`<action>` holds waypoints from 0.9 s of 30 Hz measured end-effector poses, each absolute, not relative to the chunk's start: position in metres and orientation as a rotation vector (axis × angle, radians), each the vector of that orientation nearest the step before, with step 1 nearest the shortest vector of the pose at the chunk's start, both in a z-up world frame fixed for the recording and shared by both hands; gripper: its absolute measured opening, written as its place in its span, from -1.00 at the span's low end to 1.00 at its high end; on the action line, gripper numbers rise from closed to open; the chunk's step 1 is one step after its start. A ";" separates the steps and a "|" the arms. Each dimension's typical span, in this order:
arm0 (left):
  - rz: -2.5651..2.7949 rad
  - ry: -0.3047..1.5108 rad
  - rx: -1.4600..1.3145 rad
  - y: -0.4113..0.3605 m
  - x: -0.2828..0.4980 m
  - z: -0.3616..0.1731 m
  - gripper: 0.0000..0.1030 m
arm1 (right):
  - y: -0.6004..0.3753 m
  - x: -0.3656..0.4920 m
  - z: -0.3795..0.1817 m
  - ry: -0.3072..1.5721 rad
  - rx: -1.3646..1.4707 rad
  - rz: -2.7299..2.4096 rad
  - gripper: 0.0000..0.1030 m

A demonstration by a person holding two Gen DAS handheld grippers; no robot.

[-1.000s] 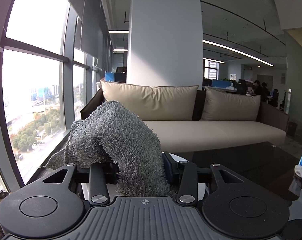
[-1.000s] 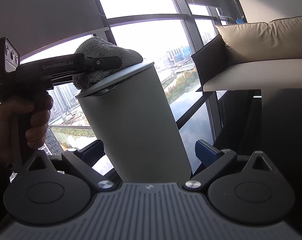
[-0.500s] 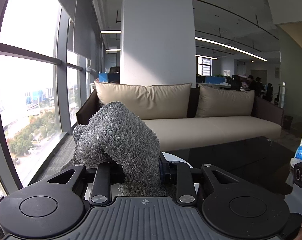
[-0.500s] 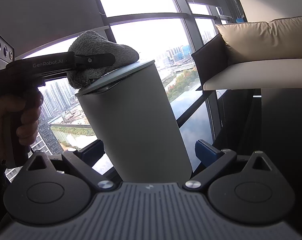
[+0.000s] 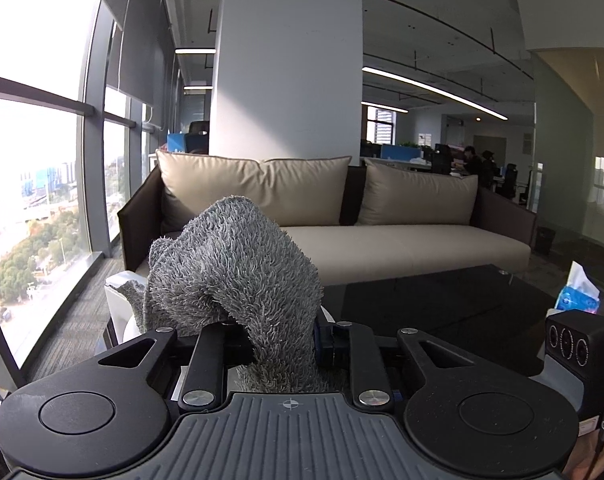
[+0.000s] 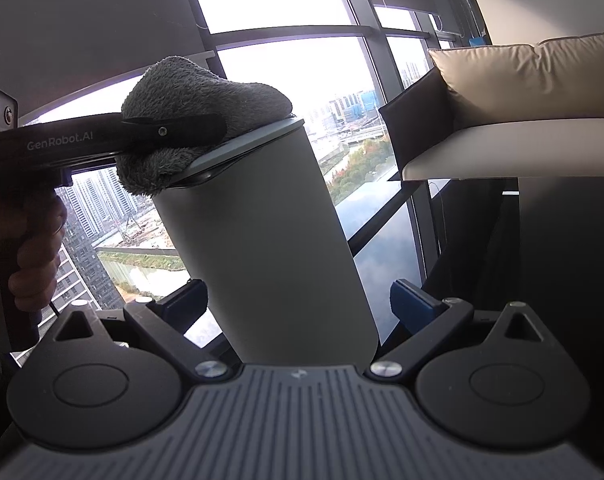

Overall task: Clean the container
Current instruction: 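Wipe the kettle base rim with the cloth in the left gripper while the right gripper holds the kettle, then slide the cloth down the kettle side with the left gripper while the right gripper holds the kettle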

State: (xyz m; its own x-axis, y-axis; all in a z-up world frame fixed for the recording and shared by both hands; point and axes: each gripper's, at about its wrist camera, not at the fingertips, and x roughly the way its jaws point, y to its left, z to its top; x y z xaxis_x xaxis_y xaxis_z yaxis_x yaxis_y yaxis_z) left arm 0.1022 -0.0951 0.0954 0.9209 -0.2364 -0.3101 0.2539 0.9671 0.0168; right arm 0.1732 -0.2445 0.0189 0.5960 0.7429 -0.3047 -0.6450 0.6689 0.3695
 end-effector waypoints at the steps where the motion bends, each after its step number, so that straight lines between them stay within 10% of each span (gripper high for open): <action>1: -0.241 0.310 0.057 -0.092 0.102 0.095 -0.61 | -0.244 0.174 0.019 0.460 0.232 0.812 0.94; 27: -0.271 0.312 0.115 -0.130 0.139 0.098 -0.62 | -0.248 0.173 0.017 0.473 0.224 0.810 0.94</action>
